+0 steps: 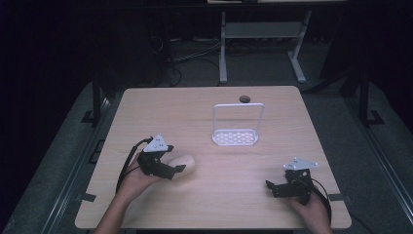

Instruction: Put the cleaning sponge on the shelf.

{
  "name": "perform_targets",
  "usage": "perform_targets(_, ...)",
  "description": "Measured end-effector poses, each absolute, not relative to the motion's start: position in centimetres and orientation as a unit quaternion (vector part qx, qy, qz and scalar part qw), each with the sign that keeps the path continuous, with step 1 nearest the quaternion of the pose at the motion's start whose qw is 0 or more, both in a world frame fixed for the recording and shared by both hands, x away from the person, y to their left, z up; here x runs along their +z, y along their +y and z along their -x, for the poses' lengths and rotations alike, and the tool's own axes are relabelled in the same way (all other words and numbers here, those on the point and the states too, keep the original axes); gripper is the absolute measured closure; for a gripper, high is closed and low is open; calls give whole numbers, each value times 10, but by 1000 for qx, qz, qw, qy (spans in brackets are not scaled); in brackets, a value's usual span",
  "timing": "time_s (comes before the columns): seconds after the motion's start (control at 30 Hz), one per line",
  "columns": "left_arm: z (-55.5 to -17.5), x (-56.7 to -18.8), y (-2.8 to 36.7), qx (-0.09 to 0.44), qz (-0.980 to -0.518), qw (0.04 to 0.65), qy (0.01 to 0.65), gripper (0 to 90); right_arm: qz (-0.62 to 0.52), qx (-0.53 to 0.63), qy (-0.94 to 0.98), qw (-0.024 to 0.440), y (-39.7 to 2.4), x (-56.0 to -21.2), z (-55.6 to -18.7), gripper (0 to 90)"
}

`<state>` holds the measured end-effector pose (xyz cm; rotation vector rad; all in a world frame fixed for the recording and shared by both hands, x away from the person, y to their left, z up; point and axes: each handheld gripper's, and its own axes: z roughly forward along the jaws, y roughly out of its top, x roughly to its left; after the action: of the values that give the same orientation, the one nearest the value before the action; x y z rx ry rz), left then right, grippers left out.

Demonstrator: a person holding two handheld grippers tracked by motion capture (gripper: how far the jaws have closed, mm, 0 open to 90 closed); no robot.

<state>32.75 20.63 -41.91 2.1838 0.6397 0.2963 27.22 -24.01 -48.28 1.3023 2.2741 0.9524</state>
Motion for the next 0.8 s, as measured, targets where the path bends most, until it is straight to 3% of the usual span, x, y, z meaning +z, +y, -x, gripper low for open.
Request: perform_targets(0.8,-336,-440,187,100,-900,360,225,133,-460,336,803,176,-240,-483,-272,20)
